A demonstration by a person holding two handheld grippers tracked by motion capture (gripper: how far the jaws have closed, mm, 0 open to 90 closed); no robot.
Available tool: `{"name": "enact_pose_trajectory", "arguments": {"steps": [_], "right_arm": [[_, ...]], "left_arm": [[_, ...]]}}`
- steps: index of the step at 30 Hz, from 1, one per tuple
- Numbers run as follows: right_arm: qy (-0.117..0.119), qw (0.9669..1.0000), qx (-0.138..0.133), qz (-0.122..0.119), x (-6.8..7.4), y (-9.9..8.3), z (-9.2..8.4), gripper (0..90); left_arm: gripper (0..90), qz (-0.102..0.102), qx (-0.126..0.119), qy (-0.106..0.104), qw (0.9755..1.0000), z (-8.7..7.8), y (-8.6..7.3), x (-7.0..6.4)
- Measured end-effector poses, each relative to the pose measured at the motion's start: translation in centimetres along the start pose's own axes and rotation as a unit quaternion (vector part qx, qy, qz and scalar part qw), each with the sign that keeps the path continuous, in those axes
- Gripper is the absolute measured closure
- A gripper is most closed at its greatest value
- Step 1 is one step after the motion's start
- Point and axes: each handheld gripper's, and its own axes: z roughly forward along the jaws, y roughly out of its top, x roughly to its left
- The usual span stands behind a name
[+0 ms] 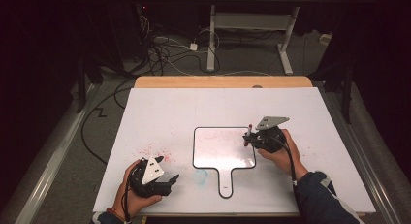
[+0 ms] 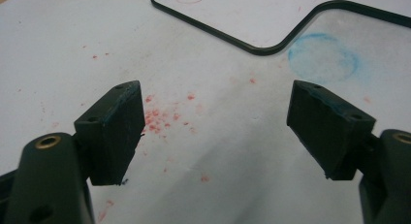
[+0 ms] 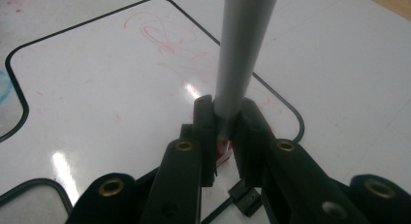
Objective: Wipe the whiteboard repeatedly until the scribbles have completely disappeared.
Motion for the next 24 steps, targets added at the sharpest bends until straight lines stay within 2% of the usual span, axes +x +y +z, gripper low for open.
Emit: {"name": "enact_pose_trajectory", "arguments": {"steps": [2, 5, 9, 11, 13, 16, 18, 19, 22, 23, 24], "right_arm": [[0.012, 0.9999, 0.001, -0.01, 0.3, -0.1, -0.2, 81.7], [0.009, 0.9997, 0.001, -0.025, 0.4, -0.1, -0.2, 81.7], [-0.032, 0.9991, -0.014, -0.022, -0.6, -0.3, 0.3, 81.7], [-0.037, 0.9989, -0.023, -0.019, -0.8, -0.3, 0.6, 81.7], [-0.031, 0.9989, -0.032, -0.012, -0.6, -0.2, 1.0, 81.7], [-0.004, 0.9988, -0.048, -0.004, 0.2, 0.3, 1.9, 81.7], [0.018, 0.9984, -0.053, -0.009, 0.9, 0.8, 2.5, 81.7], [0.027, 0.9981, -0.052, -0.018, 1.8, 1.2, 2.9, 81.7], [0.024, 0.9981, -0.048, -0.028, 2.0, 1.4, 3.0, 81.7], [0.027, 0.9983, -0.046, -0.022, 1.9, 1.4, 3.0, 81.7], [0.019, 0.9987, -0.044, -0.014, 1.3, 1.1, 2.7, 81.7]], "left_arm": [[20.3, -0.001, 0.0, 0.0, 1.0, 0.0, 0.0, 0.1], [20.3, -0.002, 0.004, -0.001, 1.0, 0.1, -0.2, 0.2], [20.3, -0.007, 0.003, -0.002, 1.0, 0.2, -0.2, 0.3], [20.4, -0.007, 0.003, -0.003, 1.0, 0.2, -0.2, 0.3], [20.4, -0.006, 0.008, -0.003, 0.9999, 0.3, -0.3, 0.3], [20.4, -0.008, 0.012, -0.002, 0.9999, 0.3, -0.4, 0.3], [20.4, -0.01, 0.011, -0.001, 0.9999, 0.2, -0.5, 0.3], [20.4, -0.012, 0.01, 0.0, 0.9999, 0.2, -0.5, 0.3], [20.5, -0.013, 0.014, 0.001, 0.9998, 0.1, -0.6, 0.2], [20.5, -0.014, 0.013, 0.001, 0.9998, 0.1, -0.6, 0.2], [20.5, -0.014, 0.012, 0.002, 0.9998, 0.0, -0.6, 0.2]]}}
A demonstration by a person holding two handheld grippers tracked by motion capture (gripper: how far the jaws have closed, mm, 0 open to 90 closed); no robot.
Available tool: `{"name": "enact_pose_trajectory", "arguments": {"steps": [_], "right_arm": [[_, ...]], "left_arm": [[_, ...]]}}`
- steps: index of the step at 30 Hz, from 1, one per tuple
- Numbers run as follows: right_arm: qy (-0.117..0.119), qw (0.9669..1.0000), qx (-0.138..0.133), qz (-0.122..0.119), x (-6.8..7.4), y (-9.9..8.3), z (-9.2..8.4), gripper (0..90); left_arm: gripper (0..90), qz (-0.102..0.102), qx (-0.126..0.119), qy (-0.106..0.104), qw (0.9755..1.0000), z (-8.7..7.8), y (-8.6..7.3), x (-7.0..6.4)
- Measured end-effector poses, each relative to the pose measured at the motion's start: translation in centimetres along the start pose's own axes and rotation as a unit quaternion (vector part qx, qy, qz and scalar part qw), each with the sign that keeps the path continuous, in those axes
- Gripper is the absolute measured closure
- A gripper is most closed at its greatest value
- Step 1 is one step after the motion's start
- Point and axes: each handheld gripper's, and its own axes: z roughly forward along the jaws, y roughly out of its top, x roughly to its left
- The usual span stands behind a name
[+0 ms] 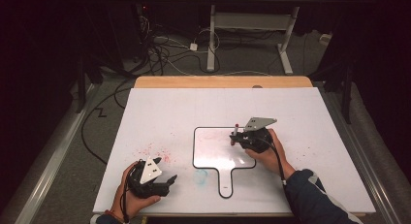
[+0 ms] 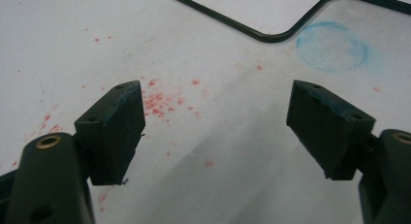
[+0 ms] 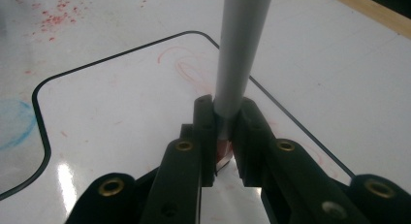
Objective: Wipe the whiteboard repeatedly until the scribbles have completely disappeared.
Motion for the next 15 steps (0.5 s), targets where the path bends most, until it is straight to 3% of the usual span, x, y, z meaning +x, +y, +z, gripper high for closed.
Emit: {"name": "enact_pose_trajectory", "arguments": {"steps": [2, 5, 7, 9, 13, 15], "right_arm": [[-0.013, 0.9999, 0.005, 0.001, -0.3, -0.1, -0.2, 81.7], [-0.073, 0.9971, 0.021, 0.004, -1.9, -0.6, -1.1, 81.7], [-0.07, 0.9973, 0.014, 0.02, -2.2, -0.8, -1.1, 81.7], [-0.07, 0.9973, 0.013, 0.017, -2.1, -0.7, -0.9, 81.7], [-0.016, 0.9995, -0.008, 0.026, -0.9, -0.2, 0.3, 81.6], [-0.005, 0.9998, -0.01, 0.018, 0.0, 0.2, 0.8, 81.7]], "left_arm": [[20.5, 0.0, -0.002, 0.001, 1.0, 0.0, 0.1, 0.0], [20.5, 0.002, -0.002, -0.002, 1.0, 0.3, 0.3, 0.1], [20.5, 0.006, 0.001, -0.005, 1.0, 0.6, 0.4, 0.1], [20.5, 0.008, 0.003, -0.007, 0.9999, 0.6, 0.4, 0.0], [20.5, 0.005, -0.001, -0.006, 1.0, 0.4, 0.2, 0.0], [20.5, 0.004, -0.002, -0.006, 1.0, 0.4, 0.3, 0.1]]}}
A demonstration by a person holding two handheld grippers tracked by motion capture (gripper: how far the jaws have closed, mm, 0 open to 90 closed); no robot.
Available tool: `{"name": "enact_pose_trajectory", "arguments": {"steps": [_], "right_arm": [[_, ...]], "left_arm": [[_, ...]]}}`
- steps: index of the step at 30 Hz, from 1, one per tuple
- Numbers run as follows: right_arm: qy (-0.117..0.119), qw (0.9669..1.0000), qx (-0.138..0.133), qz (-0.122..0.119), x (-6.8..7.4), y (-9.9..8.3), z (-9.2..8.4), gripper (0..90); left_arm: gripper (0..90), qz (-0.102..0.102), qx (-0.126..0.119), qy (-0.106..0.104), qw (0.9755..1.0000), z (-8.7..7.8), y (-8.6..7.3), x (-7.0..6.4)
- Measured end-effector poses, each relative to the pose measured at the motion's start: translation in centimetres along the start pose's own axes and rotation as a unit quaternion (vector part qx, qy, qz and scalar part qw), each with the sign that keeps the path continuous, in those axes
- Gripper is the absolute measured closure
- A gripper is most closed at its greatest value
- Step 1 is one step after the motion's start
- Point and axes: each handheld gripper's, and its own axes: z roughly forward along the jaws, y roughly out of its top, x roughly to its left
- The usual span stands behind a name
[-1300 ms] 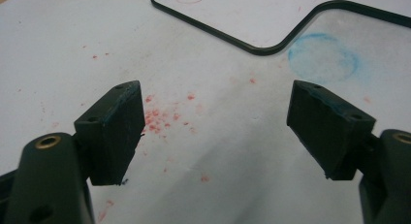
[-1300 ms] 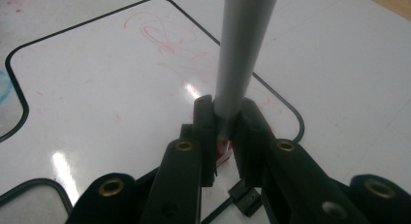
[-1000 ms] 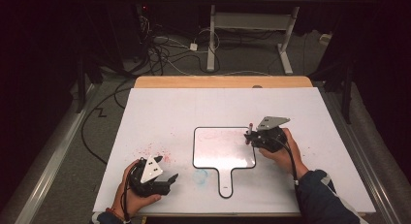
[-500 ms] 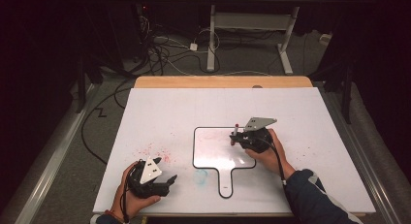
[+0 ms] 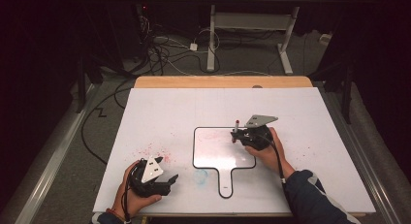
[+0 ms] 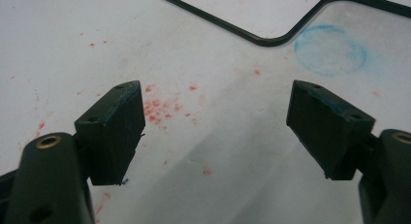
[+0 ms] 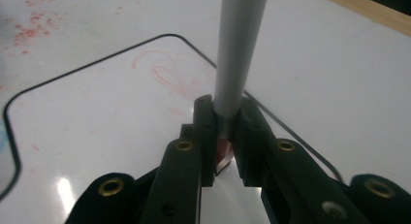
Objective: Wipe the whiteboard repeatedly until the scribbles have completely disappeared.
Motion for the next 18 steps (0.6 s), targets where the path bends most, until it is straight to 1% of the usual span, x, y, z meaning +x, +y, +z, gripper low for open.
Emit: {"name": "enact_pose_trajectory", "arguments": {"steps": [1, 2, 3, 4, 5, 6, 8, 9, 10, 11, 12, 13, 14, 16, 18], "right_arm": [[0.003, 1.0, 0.0, 0.002, 0.3, 0.1, 0.2, 81.7], [0.002, 1.0, 0.0, -0.004, 0.3, 0.1, 0.2, 81.7], [0.003, 1.0, 0.003, -0.002, 0.1, 0.1, 0.1, 81.7], [-0.003, 1.0, 0.005, -0.002, -0.2, 0.0, 0.0, 81.7], [-0.021, 0.9997, 0.01, 0.0, -0.6, -0.1, -0.4, 81.7], [-0.04, 0.9991, 0.015, -0.003, -1.2, -0.3, -0.7, 81.7], [-0.072, 0.997, 0.025, 0.011, -2.5, -0.8, -1.5, 81.7], [-0.088, 0.9957, 0.029, 0.012, -3.0, -1.1, -1.9, 81.7], [-0.091, 0.9953, 0.028, 0.018, -3.4, -1.3, -2.1, 81.7], [-0.088, 0.9954, 0.024, 0.027, -3.7, -1.4, -2.2, 81.7], [-0.088, 0.9954, 0.024, 0.027, -3.7, -1.4, -2.2, 81.7], [-0.09, 0.9954, 0.024, 0.021, -3.6, -1.3, -2.1, 81.7], [-0.091, 0.9955, 0.023, 0.013, -3.4, -1.2, -1.8, 81.7], [-0.076, 0.9969, 0.014, 0.015, -2.8, -0.9, -1.2, 81.7], [-0.061, 0.9981, 0.007, 0.01, -2.1, -0.5, -0.5, 81.7]], "left_arm": [[20.5, 0.002, 0.0, -0.001, 1.0, 0.0, 0.1, 0.0], [20.5, 0.004, 0.0, -0.001, 1.0, 0.1, 0.1, 0.0], [20.5, 0.005, 0.001, -0.002, 1.0, 0.1, 0.1, -0.1], [20.5, 0.007, 0.001, -0.003, 1.0, 0.2, 0.2, -0.1], [20.5, 0.008, 0.002, -0.004, 1.0, 0.2, 0.2, -0.1], [20.5, 0.007, 0.003, -0.004, 1.0, 0.2, 0.2, -0.1], [20.5, 0.005, 0.001, -0.005, 1.0, 0.2, 0.2, 0.0], [20.5, -0.007, -0.002, -0.008, 0.9999, 0.3, 0.2, -0.2], [20.5, -0.009, -0.005, -0.007, 0.9999, 0.3, 0.3, -0.2], [20.5, -0.008, -0.005, -0.007, 0.9999, 0.4, 0.3, -0.2], [20.5, -0.007, -0.004, -0.006, 0.9999, 0.4, 0.3, -0.3], [20.5, 0.008, 0.002, -0.002, 1.0, 0.3, 0.3, -0.1], [20.4, 0.007, 0.002, -0.002, 1.0, 0.2, 0.2, -0.1], [20.4, 0.006, -0.001, -0.002, 1.0, 0.1, 0.2, -0.1], [20.6, 0.004, -0.001, -0.001, 1.0, 0.0, 0.2, -0.1]]}}
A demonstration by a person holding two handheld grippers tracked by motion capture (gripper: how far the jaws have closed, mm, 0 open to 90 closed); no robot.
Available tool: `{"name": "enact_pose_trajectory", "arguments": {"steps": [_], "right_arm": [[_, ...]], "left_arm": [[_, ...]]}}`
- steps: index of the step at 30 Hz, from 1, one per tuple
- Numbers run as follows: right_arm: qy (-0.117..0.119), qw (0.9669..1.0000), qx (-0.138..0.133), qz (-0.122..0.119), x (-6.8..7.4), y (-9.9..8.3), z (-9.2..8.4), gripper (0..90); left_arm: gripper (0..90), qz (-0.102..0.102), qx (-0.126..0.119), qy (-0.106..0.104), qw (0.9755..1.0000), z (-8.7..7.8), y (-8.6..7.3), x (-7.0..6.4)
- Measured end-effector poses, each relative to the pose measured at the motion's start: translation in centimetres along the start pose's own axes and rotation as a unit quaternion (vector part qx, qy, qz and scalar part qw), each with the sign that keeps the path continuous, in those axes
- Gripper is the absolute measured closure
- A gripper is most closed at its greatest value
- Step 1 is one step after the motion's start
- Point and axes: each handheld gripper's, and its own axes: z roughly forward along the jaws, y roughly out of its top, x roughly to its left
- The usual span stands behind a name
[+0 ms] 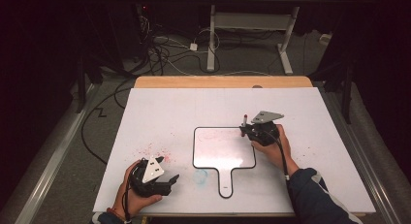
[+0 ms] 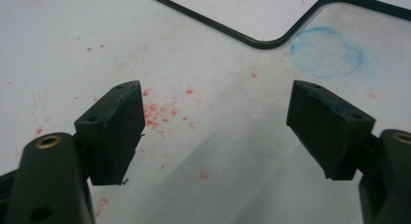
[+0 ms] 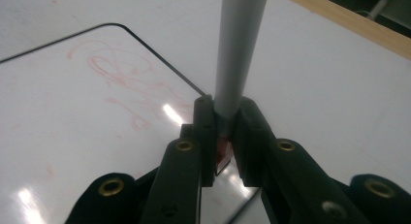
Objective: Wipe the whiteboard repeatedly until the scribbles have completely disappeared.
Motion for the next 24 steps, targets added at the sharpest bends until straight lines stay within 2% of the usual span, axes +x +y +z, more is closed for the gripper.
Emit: {"name": "enact_pose_trajectory", "arguments": {"steps": [2, 5, 7, 10, 13, 18, 21, 24], "right_arm": [[0.022, 0.9997, -0.005, 0.005, 1.1, 0.7, 0.9, 81.6], [0.03, 0.9995, -0.005, 0.004, 1.7, 1.0, 1.3, 81.7], [0.033, 0.9994, -0.005, -0.009, 2.1, 1.4, 1.7, 81.7], [0.028, 0.9995, -0.001, -0.012, 1.9, 1.5, 1.8, 81.7], [-0.001, 0.9999, 0.008, -0.013, 0.8, 1.1, 1.3, 81.7], [-0.032, 0.9993, 0.011, 0.019, -1.0, 0.4, 0.6, 81.7], [-0.038, 0.9991, 0.007, 0.016, -0.6, 0.6, 1.0, 81.7], [-0.013, 0.9997, 0.002, 0.022, 0.2, 1.2, 1.9, 81.7]], "left_arm": [[21.1, -0.001, 0.0, 0.0, 1.0, 0.1, 0.0, 0.0], [21.1, 0.0, 0.003, -0.003, 1.0, 0.2, 0.0, 0.1], [20.9, -0.001, 0.001, -0.003, 1.0, 0.2, 0.0, 0.2], [20.9, 0.001, 0.0, -0.003, 1.0, 0.2, 0.1, 0.2], [20.8, 0.001, -0.003, -0.003, 1.0, 0.1, 0.1, 0.1], [20.8, 0.009, -0.001, -0.007, 0.9999, 0.2, 0.3, -0.1], [20.9, 0.008, -0.002, -0.008, 0.9999, 0.3, 0.3, 0.0], [20.9, 0.009, -0.004, -0.011, 0.9999, 0.4, 0.4, 0.0]]}}
